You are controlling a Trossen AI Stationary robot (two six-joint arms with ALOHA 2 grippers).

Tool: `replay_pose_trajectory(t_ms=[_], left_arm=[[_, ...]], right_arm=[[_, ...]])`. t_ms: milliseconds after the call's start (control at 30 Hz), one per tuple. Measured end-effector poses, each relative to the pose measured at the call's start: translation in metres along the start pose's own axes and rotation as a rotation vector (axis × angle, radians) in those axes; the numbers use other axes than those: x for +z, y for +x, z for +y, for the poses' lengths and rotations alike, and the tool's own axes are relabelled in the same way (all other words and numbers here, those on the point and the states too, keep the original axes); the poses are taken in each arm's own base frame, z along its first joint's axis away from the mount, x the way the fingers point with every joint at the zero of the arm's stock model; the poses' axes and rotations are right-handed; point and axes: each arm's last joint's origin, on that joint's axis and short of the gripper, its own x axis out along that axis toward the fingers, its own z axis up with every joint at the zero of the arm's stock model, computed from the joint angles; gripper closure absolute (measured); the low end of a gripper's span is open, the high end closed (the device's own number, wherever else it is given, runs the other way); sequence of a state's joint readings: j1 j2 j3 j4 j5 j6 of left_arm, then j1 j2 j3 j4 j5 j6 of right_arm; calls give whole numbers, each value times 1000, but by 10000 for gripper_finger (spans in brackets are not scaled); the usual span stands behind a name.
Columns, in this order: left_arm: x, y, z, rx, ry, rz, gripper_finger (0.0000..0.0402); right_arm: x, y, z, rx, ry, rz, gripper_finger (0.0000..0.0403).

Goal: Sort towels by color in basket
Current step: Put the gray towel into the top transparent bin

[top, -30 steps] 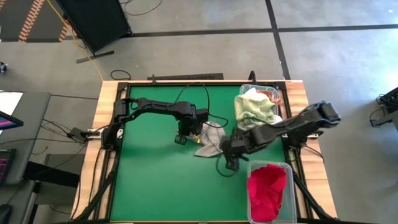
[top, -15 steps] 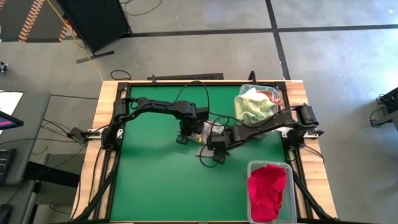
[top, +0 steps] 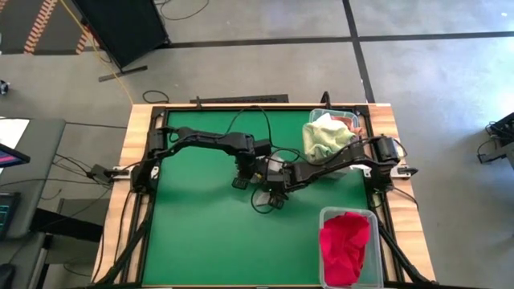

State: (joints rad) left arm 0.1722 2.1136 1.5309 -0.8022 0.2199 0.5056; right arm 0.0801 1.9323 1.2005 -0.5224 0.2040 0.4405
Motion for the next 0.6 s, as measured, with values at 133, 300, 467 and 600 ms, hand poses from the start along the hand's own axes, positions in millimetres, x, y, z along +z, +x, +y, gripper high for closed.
replay_pose_trajectory(t_ms=[133,300,467,600], left_arm=[[1,0,0,-14,-14,-14,399],[12,0,3,-4,-29,-131,399],[16,0,4,-8,-25,-171,390],[18,-1,3,-40,-19,-210,386]], right_arm=[[3,-2,2,-12,-20,-53,143],[13,-6,8,21,-41,-160,142],[11,-6,10,14,-43,-155,142],[10,-6,10,9,-45,-147,142]])
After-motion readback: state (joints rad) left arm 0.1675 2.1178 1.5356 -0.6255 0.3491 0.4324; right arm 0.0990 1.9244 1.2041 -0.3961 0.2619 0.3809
